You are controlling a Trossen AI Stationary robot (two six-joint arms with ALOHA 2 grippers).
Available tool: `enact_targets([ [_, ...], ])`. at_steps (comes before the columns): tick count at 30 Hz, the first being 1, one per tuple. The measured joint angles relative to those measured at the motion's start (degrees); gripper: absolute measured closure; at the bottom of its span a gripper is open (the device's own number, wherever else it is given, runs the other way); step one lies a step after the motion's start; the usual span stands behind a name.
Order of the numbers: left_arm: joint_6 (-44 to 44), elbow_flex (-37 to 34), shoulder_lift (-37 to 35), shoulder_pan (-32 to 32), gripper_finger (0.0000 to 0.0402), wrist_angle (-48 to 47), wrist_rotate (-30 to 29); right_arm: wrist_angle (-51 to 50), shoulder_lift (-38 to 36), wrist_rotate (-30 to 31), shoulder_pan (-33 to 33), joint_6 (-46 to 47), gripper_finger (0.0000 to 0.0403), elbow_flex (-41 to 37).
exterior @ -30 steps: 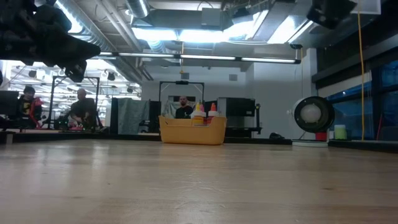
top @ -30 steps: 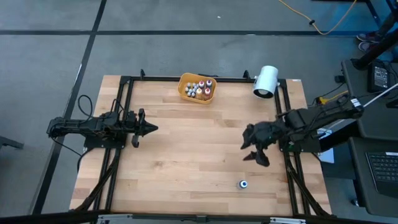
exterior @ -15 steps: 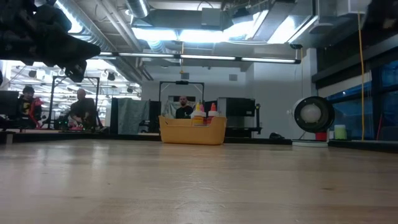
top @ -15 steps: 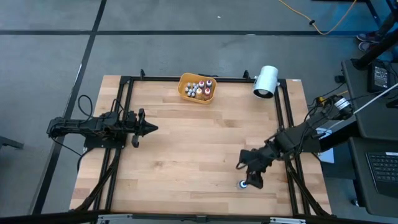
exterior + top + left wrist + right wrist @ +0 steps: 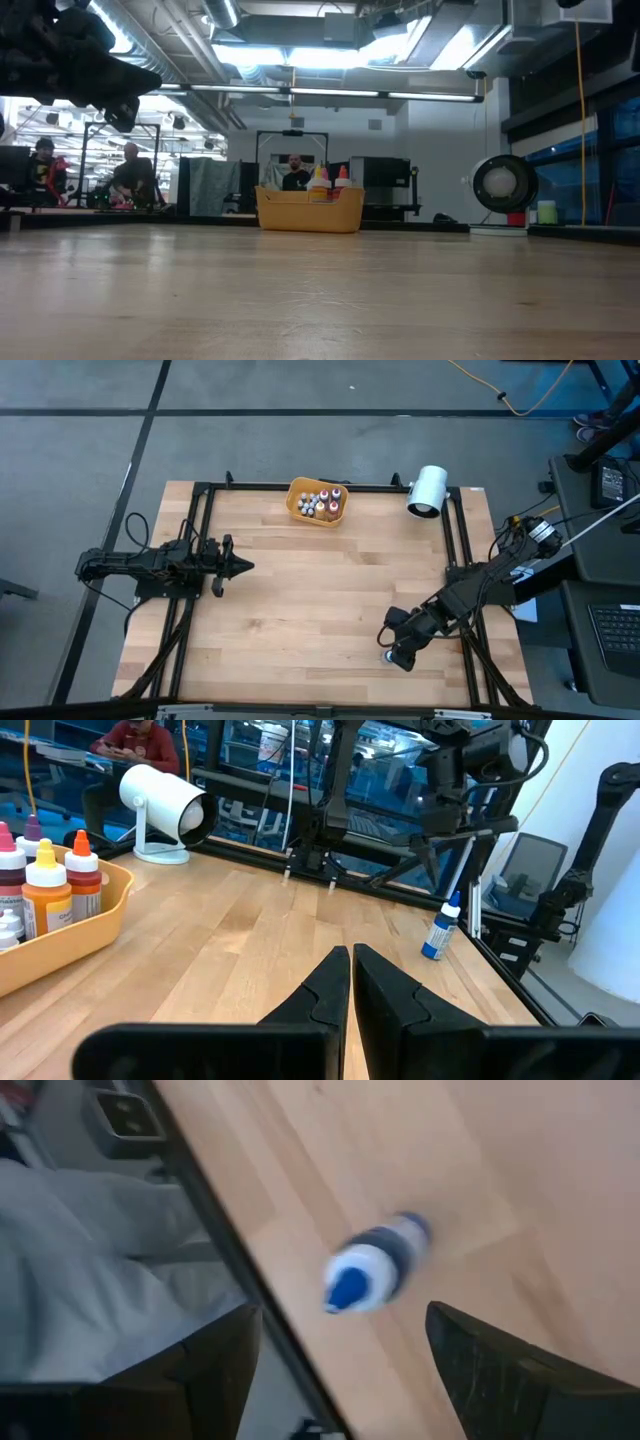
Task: Pick & Place food coloring
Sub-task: Put the large blue food coloring bottle into the bin
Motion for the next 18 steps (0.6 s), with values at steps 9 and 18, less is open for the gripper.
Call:
enact_targets([
  [9, 0.0, 0.0, 0.0, 0.0, 0.0386, 0.0, 0.0, 3.4, 0.9, 1.5, 0.0, 5.0, 0.0118, 0.0],
  [18, 0.0, 0.0, 0.0, 0.0, 0.0386, 0.0, 0.0, 3.4, 6.9, 0.4, 0.0, 3.9, 0.0118, 0.0],
])
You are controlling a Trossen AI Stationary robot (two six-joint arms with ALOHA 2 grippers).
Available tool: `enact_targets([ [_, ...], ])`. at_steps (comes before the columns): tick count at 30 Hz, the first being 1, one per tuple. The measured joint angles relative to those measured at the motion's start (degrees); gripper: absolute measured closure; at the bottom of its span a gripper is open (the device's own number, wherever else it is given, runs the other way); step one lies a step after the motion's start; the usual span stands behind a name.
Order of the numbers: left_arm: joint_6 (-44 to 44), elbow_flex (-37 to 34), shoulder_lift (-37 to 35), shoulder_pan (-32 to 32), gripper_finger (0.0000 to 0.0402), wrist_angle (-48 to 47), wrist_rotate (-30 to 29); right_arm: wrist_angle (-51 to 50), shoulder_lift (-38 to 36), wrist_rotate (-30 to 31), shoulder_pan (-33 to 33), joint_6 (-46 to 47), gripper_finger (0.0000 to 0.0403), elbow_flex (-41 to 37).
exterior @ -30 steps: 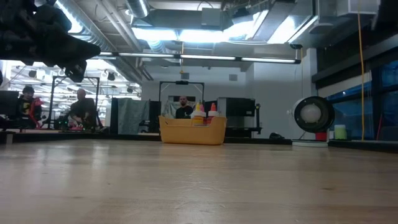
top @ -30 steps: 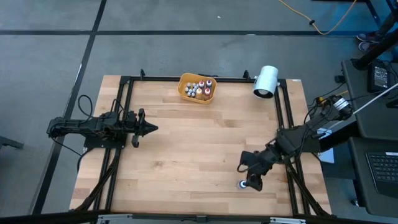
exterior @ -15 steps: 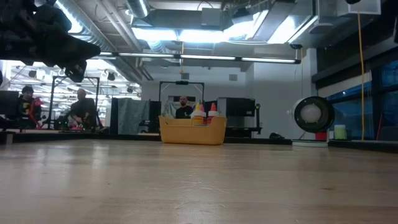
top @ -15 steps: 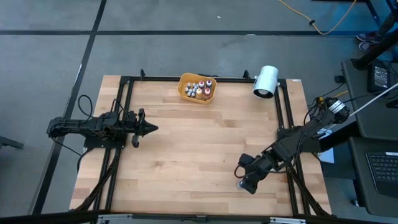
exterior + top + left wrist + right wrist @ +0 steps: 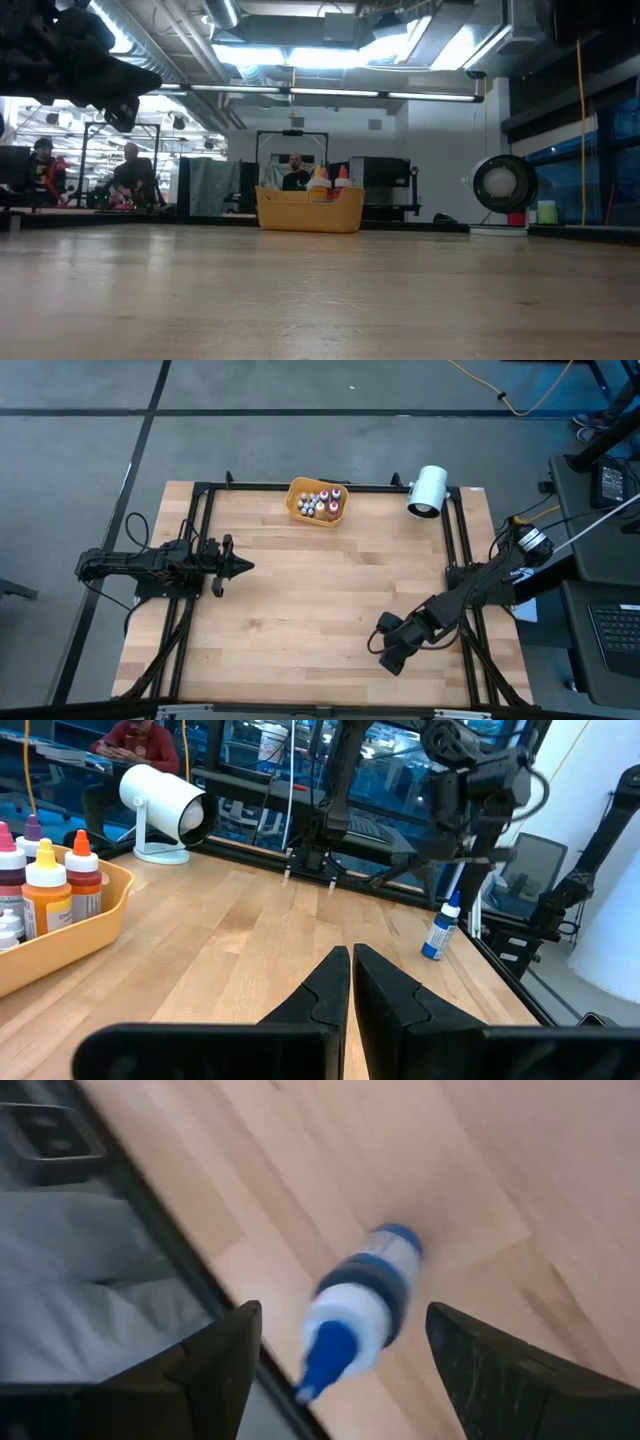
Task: Pick & Place food coloring
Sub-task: Put the large blue food coloring bottle into the bin
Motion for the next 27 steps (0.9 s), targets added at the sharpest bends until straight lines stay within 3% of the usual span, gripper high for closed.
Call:
enact_targets([
  [11, 0.0, 0.0, 0.0, 0.0, 0.0387, 0.0, 0.0, 2.0, 7.5, -2.1, 0.0, -0.2, 0.0118, 0.0],
  [19, 0.0, 0.0, 0.0, 0.0, 0.0386, 0.0, 0.0, 1.9, 8.2, -3.1, 0.0, -2.6, 0.0121, 0.0],
  [23, 0.0, 0.0, 0.0, 0.0, 0.0386, 0.0, 0.0, 1.3, 8.2, -3.1, 0.0, -3.2, 0.0153, 0.0],
  [27, 0.0, 0.0, 0.0, 0.0, 0.0387, 0.0, 0.0, 1.0, 8.2, -3.1, 0.0, -3.5, 0.0213, 0.0],
])
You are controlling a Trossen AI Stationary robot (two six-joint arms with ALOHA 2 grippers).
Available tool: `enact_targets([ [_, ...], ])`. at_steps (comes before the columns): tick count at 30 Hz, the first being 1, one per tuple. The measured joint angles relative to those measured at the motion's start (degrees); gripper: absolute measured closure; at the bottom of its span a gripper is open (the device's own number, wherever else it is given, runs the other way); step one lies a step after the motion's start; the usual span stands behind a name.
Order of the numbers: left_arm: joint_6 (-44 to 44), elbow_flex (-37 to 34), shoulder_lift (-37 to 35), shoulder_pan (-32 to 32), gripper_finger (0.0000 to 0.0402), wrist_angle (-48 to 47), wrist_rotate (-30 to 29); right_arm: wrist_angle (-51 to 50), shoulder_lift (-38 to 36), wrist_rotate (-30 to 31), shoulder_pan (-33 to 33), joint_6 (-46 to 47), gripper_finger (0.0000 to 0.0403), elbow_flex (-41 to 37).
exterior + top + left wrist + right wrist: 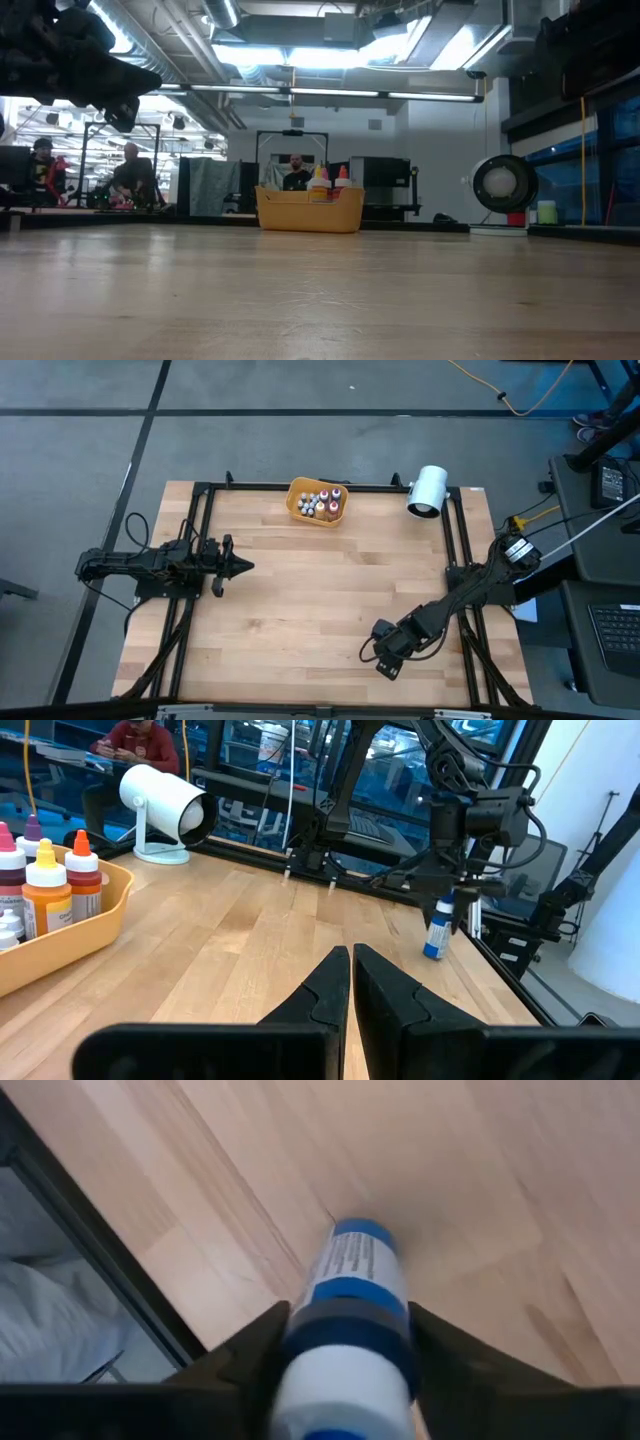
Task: Pick & Place food coloring
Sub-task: Put the large blue food coloring bottle into the bin
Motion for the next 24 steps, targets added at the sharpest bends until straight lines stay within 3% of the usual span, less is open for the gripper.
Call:
enact_targets([
  [4, 0.0, 0.0, 0.0, 0.0, 0.0386, 0.0, 0.0, 0.2, -0.1, -0.6, -0.4, -2.2, 0.0262, 0.0],
  [14, 0.0, 0.0, 0.0, 0.0, 0.0386, 0.0, 0.0, -6.5, -5.2, -3.6, -5.5, -9.1, 0.0262, 0.0],
  [24, 0.0, 0.0, 0.0, 0.0, 0.0386, 0.0, 0.0, -16.8, -20.0, 1.9, -17.5, -22.7, 0.0261, 0.0],
])
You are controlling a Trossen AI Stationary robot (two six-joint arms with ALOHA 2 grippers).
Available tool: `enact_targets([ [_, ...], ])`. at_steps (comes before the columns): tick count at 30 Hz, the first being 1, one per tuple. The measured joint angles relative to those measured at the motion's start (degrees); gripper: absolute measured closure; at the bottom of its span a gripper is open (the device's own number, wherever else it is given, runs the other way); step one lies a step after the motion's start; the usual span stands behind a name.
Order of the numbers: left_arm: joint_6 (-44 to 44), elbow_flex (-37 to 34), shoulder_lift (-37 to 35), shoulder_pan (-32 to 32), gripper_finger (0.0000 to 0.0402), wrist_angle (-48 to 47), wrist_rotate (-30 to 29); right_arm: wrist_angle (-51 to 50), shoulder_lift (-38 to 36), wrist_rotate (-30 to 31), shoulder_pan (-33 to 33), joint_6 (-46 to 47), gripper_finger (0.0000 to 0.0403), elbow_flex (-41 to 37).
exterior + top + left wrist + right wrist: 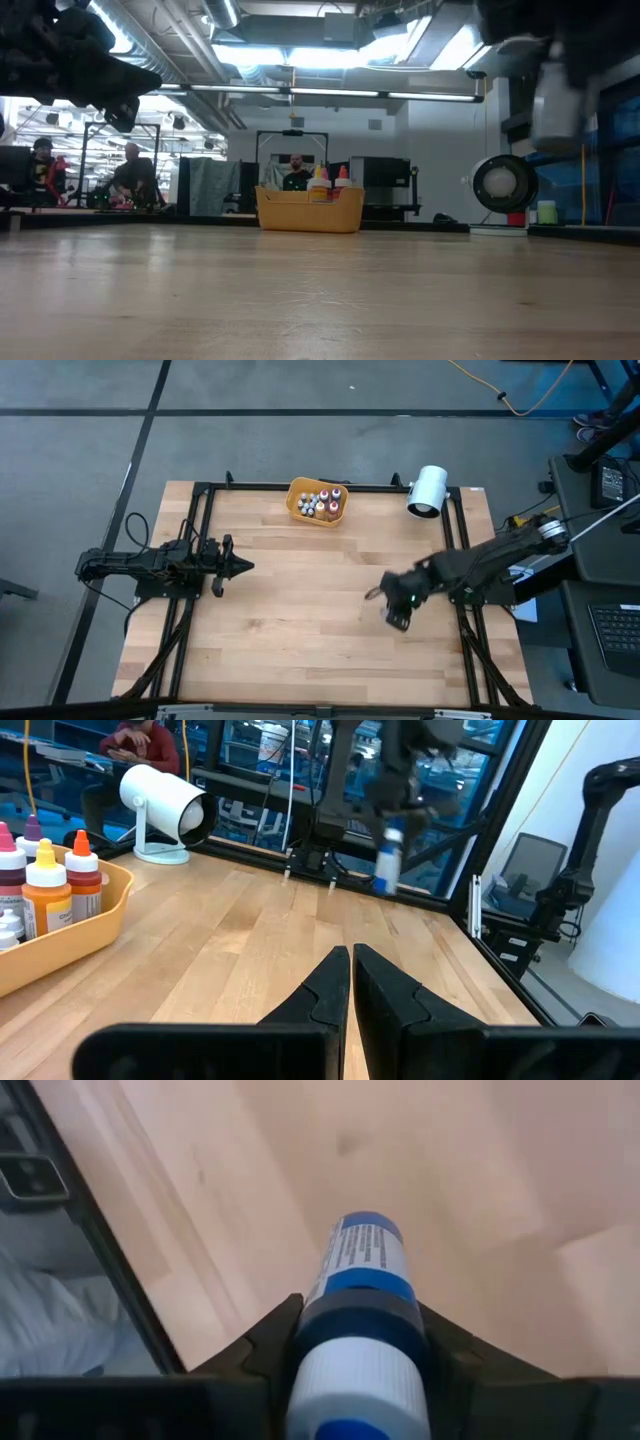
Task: Pick & Place food coloring
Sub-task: Put the large blue food coloring bottle into the bin
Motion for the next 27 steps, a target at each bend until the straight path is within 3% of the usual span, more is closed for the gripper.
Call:
enact_targets([
  [4, 0.0, 0.0, 0.0, 0.0, 0.0386, 0.0, 0.0, -0.7, -3.6, 0.1, -7.4, -8.7, 0.0258, 0.1],
  [9, 0.0, 0.0, 0.0, 0.0, 0.0386, 0.0, 0.0, -5.6, -2.6, -0.7, -17.0, -24.2, 0.0262, 5.0],
  [19, 0.0, 0.0, 0.0, 0.0, 0.0386, 0.0, 0.0, -12.5, 6.5, -0.6, -36.1, -55.7, 0.0259, 22.5],
  [27, 0.0, 0.0, 0.0, 0.0, 0.0386, 0.0, 0.0, -12.9, 19.4, -2.4, -43.7, -70.2, 0.0254, 37.1],
])
